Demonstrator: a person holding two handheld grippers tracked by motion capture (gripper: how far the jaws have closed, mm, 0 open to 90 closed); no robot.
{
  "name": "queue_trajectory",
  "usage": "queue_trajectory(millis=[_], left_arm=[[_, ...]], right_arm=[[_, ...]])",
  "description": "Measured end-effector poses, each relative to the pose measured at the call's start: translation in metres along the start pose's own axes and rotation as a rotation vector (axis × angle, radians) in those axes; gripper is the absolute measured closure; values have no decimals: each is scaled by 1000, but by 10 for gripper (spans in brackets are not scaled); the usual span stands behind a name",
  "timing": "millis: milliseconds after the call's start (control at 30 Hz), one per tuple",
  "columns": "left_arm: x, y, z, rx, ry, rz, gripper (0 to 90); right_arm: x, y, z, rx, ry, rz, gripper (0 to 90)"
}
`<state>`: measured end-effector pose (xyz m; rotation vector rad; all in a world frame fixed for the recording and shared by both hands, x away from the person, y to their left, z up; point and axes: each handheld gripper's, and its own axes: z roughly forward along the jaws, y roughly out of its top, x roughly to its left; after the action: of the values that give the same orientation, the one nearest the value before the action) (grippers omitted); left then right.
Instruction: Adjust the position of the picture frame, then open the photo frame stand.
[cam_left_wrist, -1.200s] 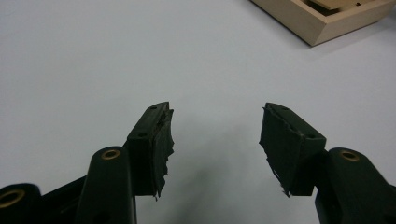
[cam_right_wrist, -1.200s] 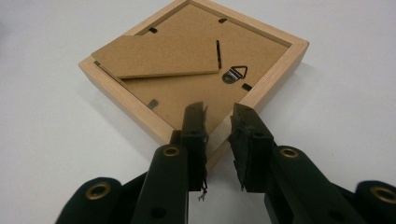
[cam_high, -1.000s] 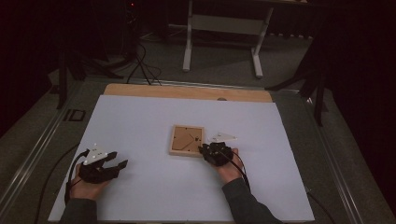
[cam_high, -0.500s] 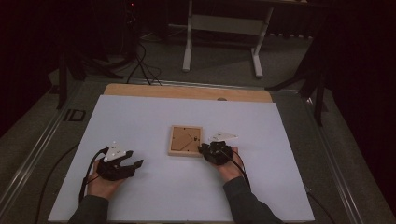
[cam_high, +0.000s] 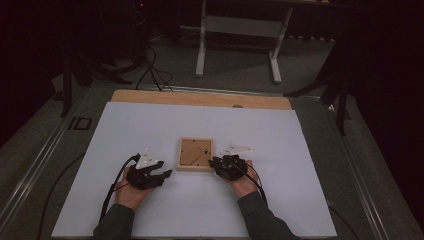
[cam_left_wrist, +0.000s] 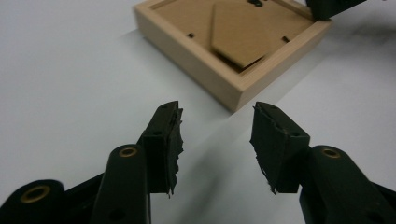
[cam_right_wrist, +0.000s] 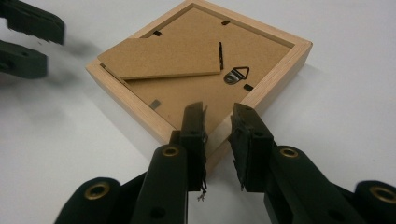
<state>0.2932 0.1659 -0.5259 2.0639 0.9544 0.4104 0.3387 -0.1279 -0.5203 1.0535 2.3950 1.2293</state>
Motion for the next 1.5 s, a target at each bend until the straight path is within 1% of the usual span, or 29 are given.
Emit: queue_trajectory(millis=[67, 200, 300, 367, 467, 533, 667, 767, 933, 1200, 1300, 1400, 1500], left_arm=[[-4, 2, 7, 12, -9, 14, 545], [-11, 4, 19, 56, 2, 34, 589], [-16, 5, 24, 71, -3, 69, 631], [-18, 6, 25, 75, 11, 82, 648], [-18, 6, 24, 75, 5, 74, 658], [-20, 6, 24, 77, 9, 77, 664], [-23, 6, 23, 82, 4, 82, 665], [-24, 6, 23, 83, 6, 74, 667], [-23, 4, 21, 76, -15, 37, 681], [-23, 4, 20, 75, -17, 45, 682], [-23, 4, 19, 67, -25, 44, 665], [-21, 4, 18, 56, -34, 26, 622], [-19, 5, 14, 43, -34, 16, 587]], right_arm=[[0, 0, 0, 1, 1, -1, 752], [1, 0, -1, 5, 7, -9, 752], [3, -1, -2, 6, 10, -14, 752], [3, -2, -3, 5, 13, -16, 752], [5, -3, -4, 5, 10, -13, 751], [7, -5, -5, 5, 11, -10, 749], [7, -7, -9, 6, 12, -10, 748], [6, -8, -10, 6, 17, -13, 748], [6, -9, -10, 4, 24, -18, 748], [4, -9, -10, 1, 33, -24, 747], [4, -9, -10, 2, 31, -26, 745], [6, -8, -10, 1, 24, -42, 746], [6, -8, -12, -6, 29, -47, 733]])
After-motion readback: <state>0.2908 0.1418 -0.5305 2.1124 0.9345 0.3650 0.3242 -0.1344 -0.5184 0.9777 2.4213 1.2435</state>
